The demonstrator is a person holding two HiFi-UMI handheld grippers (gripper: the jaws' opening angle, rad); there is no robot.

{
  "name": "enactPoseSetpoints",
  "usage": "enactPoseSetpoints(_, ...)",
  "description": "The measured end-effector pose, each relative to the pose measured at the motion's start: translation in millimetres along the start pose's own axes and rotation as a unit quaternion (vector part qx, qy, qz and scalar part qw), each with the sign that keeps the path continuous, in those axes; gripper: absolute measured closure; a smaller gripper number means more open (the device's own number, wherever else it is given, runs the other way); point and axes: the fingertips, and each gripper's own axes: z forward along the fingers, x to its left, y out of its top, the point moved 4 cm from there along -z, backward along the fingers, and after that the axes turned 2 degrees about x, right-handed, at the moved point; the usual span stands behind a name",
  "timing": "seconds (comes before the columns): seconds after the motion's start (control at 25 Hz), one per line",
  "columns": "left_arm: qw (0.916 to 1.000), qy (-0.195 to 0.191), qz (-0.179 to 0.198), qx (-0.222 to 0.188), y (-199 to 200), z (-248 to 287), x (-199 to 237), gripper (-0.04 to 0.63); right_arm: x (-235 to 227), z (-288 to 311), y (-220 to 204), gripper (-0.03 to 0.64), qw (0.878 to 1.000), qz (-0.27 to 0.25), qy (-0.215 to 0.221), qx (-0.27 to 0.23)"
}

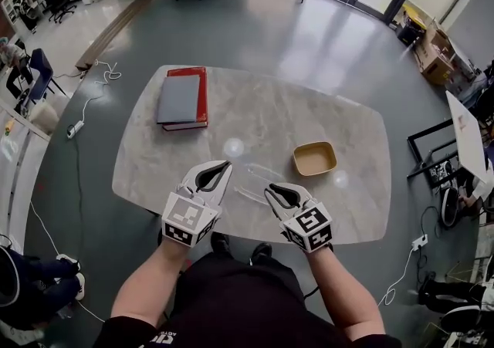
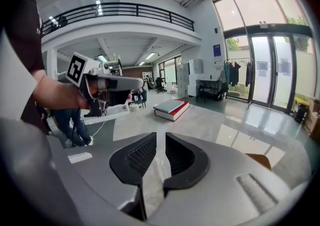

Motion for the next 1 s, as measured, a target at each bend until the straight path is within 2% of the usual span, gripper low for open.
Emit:
enactPoseSetpoints(0.32, 0.9995, -0.028, -0.013, 0.003, -13, -1, 17, 0.597, 20, 49, -45, 0.520, 0.991, -0.064, 0.018, 0.119)
enactPoseSetpoints(0.56, 0.9987, -0.042, -0.029, 0.007, -28, 0, 27, 0.597, 23, 74, -82, 0.494, 0.974, -0.092, 0.035, 0.204)
enactPoseSetpoints(1.0, 0.9964, -0.056, -0.060, 0.019, -54, 6, 31, 0.597, 13, 99, -124, 0.479, 0.948, -0.110, 0.048, 0.295)
